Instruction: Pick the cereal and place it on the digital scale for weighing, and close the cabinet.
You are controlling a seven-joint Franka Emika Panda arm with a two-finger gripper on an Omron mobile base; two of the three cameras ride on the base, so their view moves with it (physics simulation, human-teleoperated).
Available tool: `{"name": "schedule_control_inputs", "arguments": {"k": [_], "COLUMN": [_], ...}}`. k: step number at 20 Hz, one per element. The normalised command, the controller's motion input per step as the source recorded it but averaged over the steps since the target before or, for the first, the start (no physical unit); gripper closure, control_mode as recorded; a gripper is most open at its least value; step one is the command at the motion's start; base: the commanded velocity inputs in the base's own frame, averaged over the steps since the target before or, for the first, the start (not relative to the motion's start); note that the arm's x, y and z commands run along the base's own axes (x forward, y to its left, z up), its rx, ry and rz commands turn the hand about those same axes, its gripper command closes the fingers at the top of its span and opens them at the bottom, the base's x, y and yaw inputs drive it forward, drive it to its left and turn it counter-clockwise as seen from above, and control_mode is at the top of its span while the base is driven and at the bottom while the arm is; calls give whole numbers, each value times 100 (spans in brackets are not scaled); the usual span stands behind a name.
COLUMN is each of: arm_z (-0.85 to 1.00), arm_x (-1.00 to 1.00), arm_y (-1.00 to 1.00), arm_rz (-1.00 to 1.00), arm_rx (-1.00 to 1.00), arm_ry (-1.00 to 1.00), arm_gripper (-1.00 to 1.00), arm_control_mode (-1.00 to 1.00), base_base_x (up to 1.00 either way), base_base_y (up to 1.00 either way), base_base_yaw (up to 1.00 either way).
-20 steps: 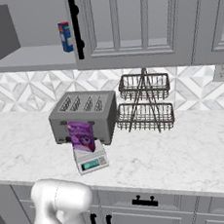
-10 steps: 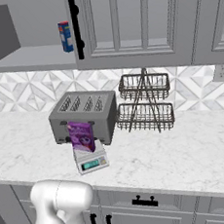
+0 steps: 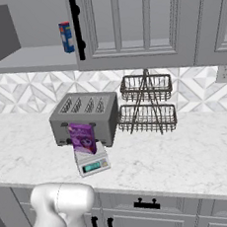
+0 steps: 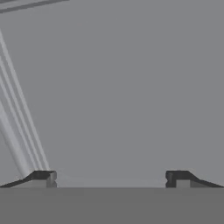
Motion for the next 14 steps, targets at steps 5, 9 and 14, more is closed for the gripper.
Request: {"name": "schedule_control_inputs", "arguments": {"k": [5, 9, 14], "arm_z": [-24, -20, -18], "arm_x": [64, 76, 74], "arm_y": [9, 3, 23], "arm_rz": [-7, -20, -21], "arm_rx": [0, 0, 0], "arm_ry": [6, 0, 0], "arm_gripper": [-100, -100, -100], "arm_control_mode": [-100, -100, -100], "base_base_x": [0, 0, 0], "base_base_y": [0, 0, 0], "base_base_yaw": [0, 0, 0]}}
